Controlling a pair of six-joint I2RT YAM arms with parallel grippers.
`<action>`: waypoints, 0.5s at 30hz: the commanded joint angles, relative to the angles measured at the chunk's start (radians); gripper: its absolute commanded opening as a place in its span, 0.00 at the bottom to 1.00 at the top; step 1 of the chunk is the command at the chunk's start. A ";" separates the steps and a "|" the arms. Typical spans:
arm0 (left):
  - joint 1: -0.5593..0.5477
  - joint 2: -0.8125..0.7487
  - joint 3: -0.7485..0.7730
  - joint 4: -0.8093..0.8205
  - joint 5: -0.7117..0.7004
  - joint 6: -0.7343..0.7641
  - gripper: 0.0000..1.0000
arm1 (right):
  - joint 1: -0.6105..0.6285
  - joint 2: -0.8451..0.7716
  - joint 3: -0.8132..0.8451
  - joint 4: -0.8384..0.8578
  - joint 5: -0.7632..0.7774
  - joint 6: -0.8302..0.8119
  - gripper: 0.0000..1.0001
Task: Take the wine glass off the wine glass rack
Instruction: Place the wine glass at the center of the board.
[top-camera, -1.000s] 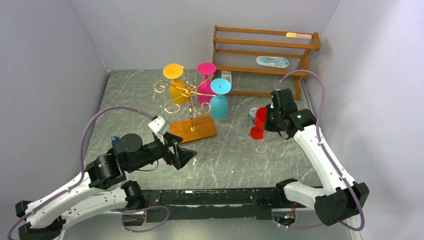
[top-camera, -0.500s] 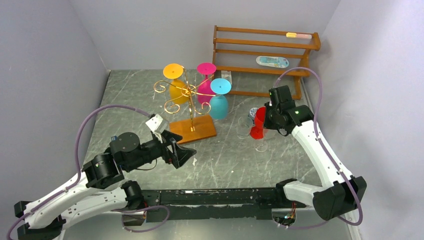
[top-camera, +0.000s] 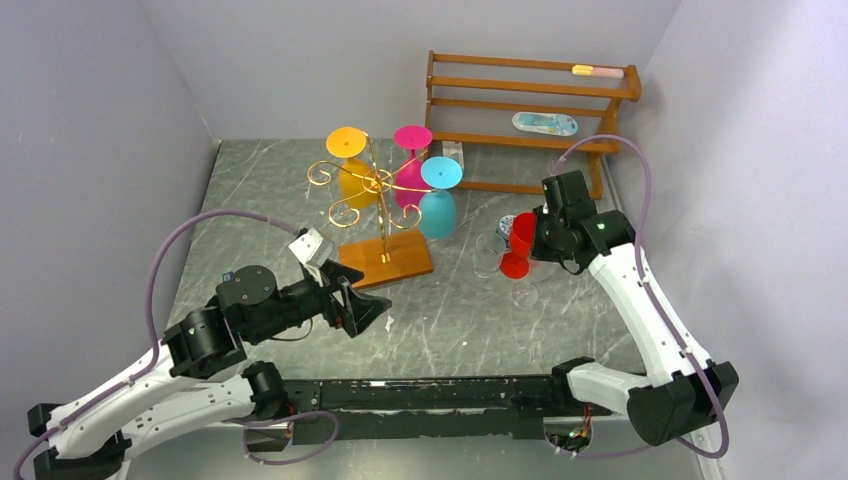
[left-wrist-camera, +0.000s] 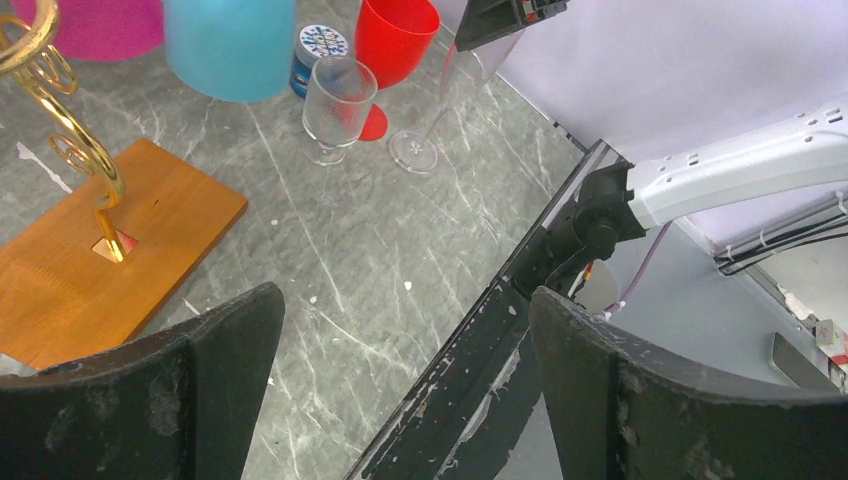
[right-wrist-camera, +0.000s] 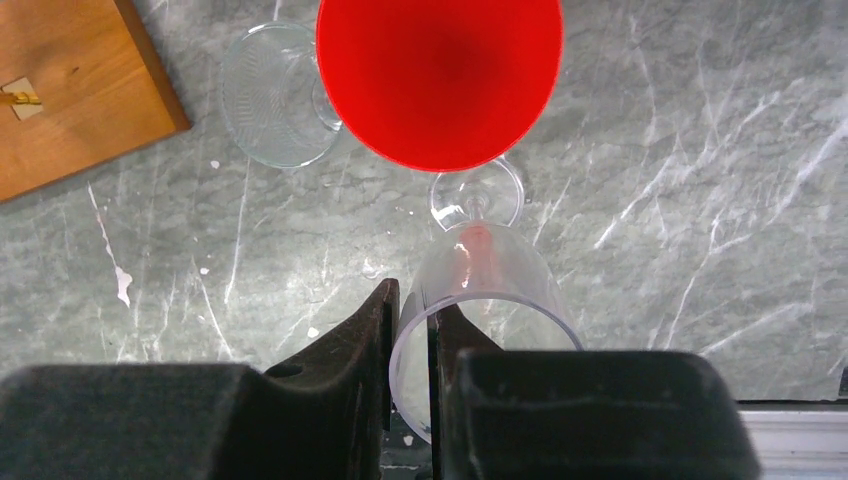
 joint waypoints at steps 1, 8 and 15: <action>0.005 0.010 0.030 -0.016 0.014 0.011 0.96 | -0.003 -0.036 -0.003 -0.001 0.045 0.005 0.00; 0.005 0.004 0.042 0.009 0.026 0.021 0.96 | -0.003 0.005 -0.044 0.043 0.031 0.016 0.04; 0.005 0.001 0.084 -0.025 0.000 0.070 0.96 | -0.003 0.022 -0.066 0.088 0.038 0.013 0.11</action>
